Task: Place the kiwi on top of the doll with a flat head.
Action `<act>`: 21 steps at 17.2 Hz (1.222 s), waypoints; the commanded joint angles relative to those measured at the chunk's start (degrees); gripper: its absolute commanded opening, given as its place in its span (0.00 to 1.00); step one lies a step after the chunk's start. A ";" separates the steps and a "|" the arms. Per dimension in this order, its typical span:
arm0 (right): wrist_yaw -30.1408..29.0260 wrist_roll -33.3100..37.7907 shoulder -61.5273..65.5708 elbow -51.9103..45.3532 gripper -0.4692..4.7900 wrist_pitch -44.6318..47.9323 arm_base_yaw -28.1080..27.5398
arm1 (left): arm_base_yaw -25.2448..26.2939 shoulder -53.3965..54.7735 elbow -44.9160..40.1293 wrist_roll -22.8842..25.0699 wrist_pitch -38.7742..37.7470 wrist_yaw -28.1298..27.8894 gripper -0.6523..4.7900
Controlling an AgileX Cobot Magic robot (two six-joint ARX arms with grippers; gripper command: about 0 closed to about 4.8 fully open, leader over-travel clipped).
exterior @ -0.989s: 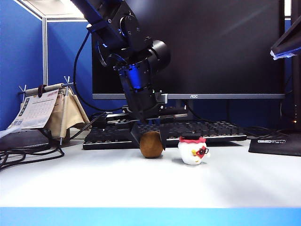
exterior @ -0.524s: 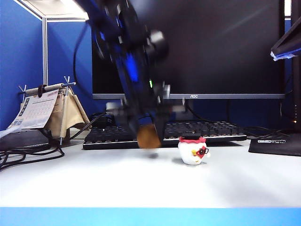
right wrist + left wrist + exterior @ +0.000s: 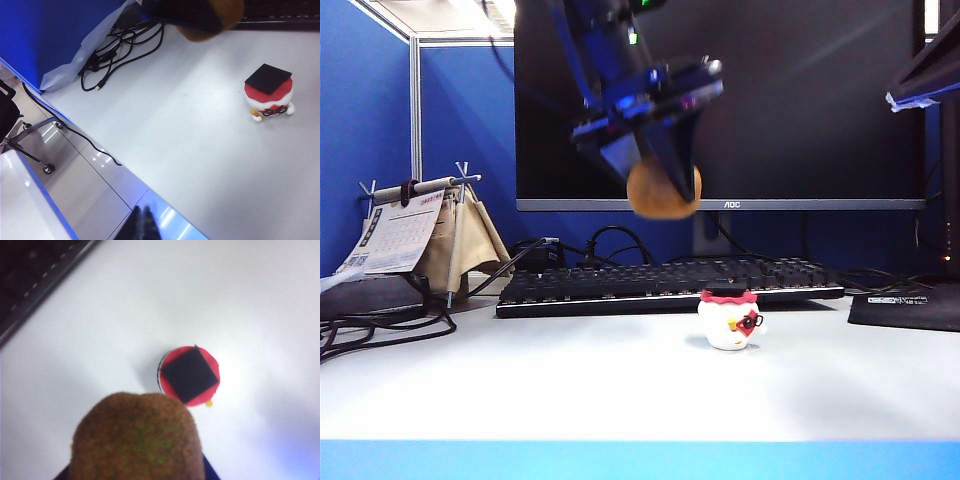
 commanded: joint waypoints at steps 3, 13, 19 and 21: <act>-0.13 -0.39 -0.09 0.31 0.09 1.29 0.00 | -1.27 1.92 5.51 1.18 -1.44 5.25 0.11; -0.33 -0.37 -0.04 0.31 0.09 1.90 0.04 | -3.21 10.56 8.13 4.09 -2.47 4.85 0.11; -0.31 -0.37 -0.04 0.28 0.09 1.66 0.02 | -3.19 10.91 8.13 4.22 0.85 4.90 0.11; -0.31 -0.37 -0.04 0.28 0.09 1.57 0.04 | -3.19 11.28 8.15 4.24 1.57 4.76 0.11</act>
